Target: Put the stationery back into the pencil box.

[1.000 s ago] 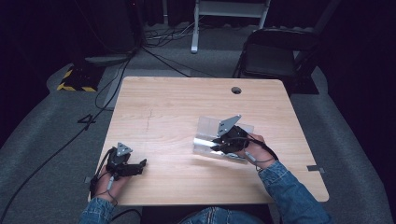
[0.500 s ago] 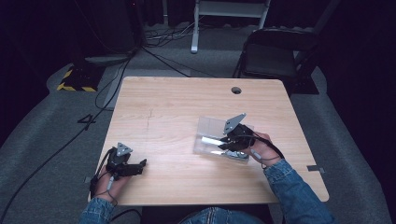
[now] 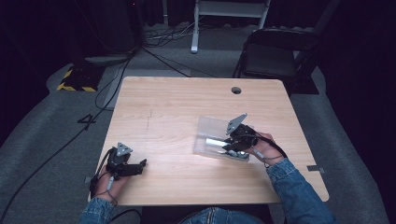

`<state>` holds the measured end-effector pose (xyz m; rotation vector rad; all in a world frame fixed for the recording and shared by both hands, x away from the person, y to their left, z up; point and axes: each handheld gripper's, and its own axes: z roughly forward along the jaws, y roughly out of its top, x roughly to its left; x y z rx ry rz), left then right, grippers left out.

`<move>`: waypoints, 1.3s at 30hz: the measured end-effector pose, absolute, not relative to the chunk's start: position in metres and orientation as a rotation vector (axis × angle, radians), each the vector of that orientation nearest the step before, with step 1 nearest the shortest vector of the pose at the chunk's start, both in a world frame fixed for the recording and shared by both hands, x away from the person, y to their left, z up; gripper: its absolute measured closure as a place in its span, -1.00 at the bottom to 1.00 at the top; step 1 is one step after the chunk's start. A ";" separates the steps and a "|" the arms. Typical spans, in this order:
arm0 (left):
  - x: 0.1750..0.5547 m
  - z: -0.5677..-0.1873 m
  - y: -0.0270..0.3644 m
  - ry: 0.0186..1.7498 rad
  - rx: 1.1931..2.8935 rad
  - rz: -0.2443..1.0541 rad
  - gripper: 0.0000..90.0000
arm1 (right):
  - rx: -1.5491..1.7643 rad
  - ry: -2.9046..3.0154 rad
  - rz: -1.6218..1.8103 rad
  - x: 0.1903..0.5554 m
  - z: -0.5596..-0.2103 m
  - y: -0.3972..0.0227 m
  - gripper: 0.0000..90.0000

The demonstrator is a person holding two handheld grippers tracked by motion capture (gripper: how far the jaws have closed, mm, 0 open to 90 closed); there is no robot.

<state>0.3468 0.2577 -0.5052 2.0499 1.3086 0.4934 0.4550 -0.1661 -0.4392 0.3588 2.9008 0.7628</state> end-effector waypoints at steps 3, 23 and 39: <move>0.347 -0.505 0.258 1.308 2.049 0.493 -0.67 | 0.354 2.908 0.756 0.456 -0.440 -0.168 0.58; 0.347 -0.505 0.258 1.309 2.049 0.493 -0.67 | 0.330 2.968 0.737 0.458 -0.450 -0.165 0.58; 0.347 -0.505 0.258 1.308 2.050 0.493 -0.67 | 0.337 2.964 0.737 0.462 -0.455 -0.165 0.57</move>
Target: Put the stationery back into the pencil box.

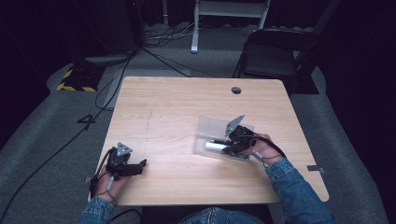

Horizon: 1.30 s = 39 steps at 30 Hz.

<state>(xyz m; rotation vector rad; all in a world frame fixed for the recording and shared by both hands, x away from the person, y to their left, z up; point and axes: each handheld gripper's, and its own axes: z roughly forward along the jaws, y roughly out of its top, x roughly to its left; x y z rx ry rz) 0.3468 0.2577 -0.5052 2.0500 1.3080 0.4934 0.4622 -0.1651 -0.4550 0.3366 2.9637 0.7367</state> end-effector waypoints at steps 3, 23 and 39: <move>0.347 -0.505 0.258 1.308 2.050 0.493 -0.67 | 0.334 2.957 0.740 0.463 -0.456 -0.165 0.56; 0.347 -0.505 0.258 1.306 2.055 0.497 -0.67 | 0.350 2.895 0.743 0.465 -0.456 -0.167 0.51; 0.346 -0.505 0.258 1.307 2.055 0.497 -0.67 | 0.389 2.871 0.766 0.469 -0.455 -0.171 0.35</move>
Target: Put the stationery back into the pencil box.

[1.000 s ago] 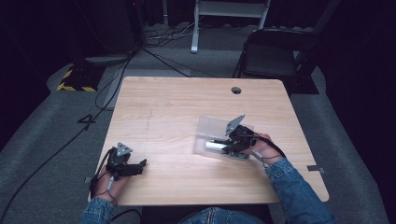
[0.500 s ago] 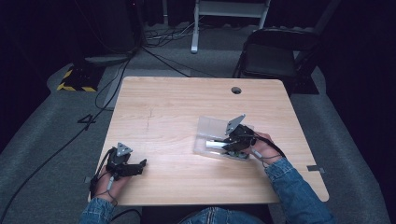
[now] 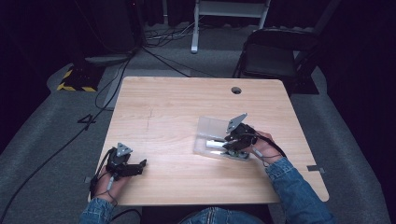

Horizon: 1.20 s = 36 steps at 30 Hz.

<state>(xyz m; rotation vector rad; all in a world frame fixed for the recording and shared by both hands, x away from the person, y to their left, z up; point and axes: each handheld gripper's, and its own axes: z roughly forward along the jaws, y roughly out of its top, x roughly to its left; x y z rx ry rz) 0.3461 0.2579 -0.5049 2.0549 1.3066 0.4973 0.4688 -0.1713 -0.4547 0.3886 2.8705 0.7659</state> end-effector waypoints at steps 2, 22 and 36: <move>0.346 -0.505 0.258 1.306 2.055 0.497 -0.67 | 0.395 2.863 0.791 0.468 -0.452 -0.172 0.35; 0.348 -0.505 0.258 1.302 2.056 0.490 -0.67 | 0.482 2.701 1.102 0.450 -0.403 -0.198 0.27; 0.349 -0.505 0.258 1.299 2.056 0.496 -0.67 | 0.630 2.605 1.135 0.444 -0.392 -0.239 0.22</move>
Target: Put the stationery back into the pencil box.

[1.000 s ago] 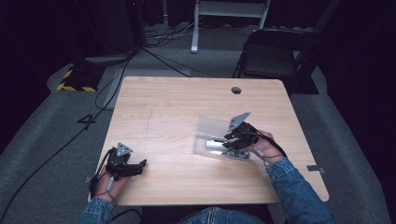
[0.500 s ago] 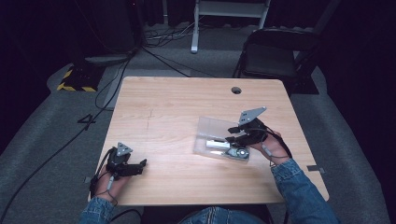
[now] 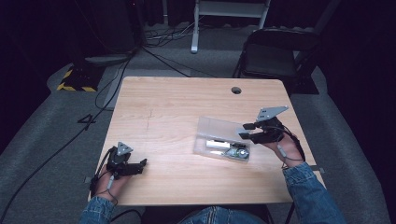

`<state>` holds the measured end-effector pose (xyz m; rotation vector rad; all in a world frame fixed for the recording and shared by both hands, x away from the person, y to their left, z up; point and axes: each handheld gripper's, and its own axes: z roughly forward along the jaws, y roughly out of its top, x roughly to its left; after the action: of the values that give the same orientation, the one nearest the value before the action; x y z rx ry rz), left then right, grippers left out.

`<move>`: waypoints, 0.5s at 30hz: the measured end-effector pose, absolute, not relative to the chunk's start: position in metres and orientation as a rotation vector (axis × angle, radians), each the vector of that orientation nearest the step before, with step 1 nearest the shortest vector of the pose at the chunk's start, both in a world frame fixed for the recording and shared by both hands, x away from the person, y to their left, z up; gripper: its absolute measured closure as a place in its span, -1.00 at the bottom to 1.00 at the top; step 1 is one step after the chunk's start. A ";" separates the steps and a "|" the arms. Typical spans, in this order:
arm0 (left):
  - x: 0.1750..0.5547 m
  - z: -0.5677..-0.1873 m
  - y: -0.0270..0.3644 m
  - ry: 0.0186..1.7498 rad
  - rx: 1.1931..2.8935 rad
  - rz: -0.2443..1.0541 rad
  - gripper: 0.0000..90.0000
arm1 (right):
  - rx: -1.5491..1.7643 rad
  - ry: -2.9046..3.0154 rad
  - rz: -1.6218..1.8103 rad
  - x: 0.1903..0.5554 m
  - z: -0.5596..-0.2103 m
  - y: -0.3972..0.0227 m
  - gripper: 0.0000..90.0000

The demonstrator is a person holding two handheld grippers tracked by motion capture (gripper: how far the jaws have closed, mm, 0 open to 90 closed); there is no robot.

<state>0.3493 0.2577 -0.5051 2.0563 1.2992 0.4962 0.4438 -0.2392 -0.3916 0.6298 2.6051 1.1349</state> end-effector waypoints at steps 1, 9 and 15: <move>0.349 -0.505 0.258 1.300 2.057 0.496 -0.67 | 0.641 2.600 1.133 0.443 -0.391 -0.242 0.22; 0.349 -0.505 0.258 1.299 2.057 0.496 -0.67 | 0.704 2.565 1.116 0.438 -0.391 -0.265 0.19; 0.349 -0.505 0.258 1.299 2.057 0.496 -0.67 | 0.767 2.533 1.098 0.436 -0.394 -0.287 0.14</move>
<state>0.3493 0.2578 -0.5051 2.0568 1.2993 0.4957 0.4363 -0.2872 -0.3943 0.7669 2.5329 1.0982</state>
